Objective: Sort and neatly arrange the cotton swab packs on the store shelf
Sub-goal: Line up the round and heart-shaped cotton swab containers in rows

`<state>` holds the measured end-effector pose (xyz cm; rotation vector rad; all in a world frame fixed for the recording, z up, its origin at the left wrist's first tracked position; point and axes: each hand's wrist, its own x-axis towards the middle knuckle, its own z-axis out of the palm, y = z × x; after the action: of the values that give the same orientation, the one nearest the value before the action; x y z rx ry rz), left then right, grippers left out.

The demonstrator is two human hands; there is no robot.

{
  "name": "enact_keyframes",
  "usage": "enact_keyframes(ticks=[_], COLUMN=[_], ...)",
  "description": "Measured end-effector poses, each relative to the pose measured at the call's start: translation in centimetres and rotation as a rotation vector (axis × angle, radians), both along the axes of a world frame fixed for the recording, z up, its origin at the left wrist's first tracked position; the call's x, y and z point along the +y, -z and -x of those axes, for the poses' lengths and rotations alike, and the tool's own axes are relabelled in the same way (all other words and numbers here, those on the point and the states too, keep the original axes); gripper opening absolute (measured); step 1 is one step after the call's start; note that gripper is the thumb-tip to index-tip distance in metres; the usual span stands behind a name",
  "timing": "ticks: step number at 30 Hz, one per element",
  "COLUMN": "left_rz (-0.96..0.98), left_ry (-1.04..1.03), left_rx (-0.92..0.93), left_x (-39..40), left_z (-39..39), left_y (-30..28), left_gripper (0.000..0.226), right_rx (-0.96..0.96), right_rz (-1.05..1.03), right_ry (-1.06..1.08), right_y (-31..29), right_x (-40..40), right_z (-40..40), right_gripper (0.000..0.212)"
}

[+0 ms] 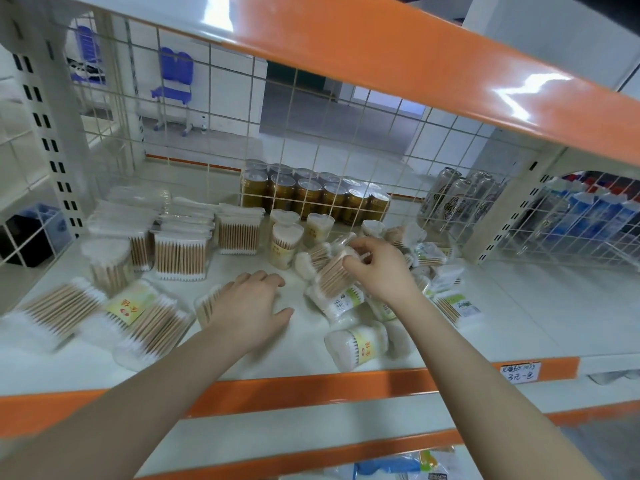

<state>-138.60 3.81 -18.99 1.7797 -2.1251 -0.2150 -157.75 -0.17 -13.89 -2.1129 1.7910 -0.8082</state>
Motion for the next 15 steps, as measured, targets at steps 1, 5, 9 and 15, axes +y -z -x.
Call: enact_keyframes(ticks=[1, 5, 9, 15], left_rz=[0.002, 0.003, 0.038, 0.089], left_ry=[0.006, 0.021, 0.018, -0.004], left_rx=[0.000, -0.001, 0.061, 0.139], left_x=[0.0, 0.0, -0.2, -0.4], left_z=[0.0, 0.1, 0.1, -0.2], left_y=[0.0, 0.1, 0.0, -0.3], left_gripper=[0.053, 0.067, 0.073, 0.067], right_rx=[-0.012, -0.091, -0.116, -0.102], right_rz=[-0.009, -0.044, -0.069, -0.065], right_ry=[-0.002, -0.015, -0.063, -0.094], right_y=[0.0, -0.1, -0.2, 0.0], right_x=[-0.2, -0.8, -1.2, -1.9], right_z=[-0.2, -1.2, -2.3, -3.4], right_gripper=[0.039, 0.033, 0.024, 0.023])
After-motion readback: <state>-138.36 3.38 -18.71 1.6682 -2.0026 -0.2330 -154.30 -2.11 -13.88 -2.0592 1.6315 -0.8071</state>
